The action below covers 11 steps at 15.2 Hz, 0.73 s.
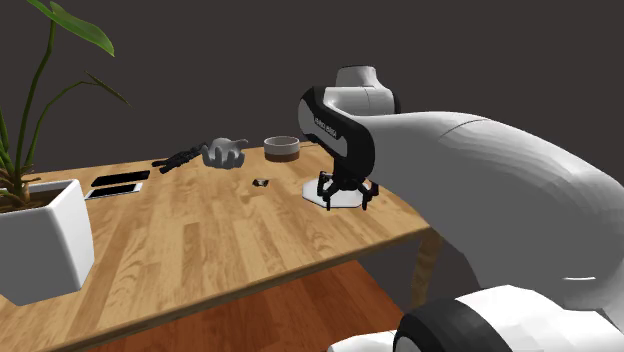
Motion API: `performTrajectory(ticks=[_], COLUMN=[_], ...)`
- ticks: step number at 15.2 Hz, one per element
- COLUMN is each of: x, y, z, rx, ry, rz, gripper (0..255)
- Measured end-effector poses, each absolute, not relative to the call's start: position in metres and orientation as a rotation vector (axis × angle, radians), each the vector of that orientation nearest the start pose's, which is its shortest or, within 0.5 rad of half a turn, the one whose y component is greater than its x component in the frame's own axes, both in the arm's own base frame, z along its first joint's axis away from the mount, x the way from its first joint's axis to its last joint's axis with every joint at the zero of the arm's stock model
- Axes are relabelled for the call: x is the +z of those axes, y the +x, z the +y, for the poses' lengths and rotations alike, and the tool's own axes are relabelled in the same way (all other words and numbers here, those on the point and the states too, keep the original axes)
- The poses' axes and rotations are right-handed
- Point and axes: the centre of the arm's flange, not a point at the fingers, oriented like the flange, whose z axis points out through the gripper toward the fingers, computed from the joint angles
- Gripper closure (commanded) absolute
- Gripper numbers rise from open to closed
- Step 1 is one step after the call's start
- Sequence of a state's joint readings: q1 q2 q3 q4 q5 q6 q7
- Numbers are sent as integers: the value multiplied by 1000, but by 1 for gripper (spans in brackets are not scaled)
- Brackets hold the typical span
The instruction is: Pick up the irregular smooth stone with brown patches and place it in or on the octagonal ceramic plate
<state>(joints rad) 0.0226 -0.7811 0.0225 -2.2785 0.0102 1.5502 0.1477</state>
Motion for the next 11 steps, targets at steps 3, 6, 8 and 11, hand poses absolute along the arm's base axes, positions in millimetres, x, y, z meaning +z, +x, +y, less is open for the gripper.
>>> performTrajectory(ticks=[3, 6, 8, 11], x=[624, 622, 622, 618], y=[318, 351, 374, 400], z=[27, 46, 61, 82], rx=[-70, -39, -16, 17], ry=[-3127, -3103, -3087, -3061], rz=[167, 160, 156, 148], gripper=[0, 0, 0, 0])
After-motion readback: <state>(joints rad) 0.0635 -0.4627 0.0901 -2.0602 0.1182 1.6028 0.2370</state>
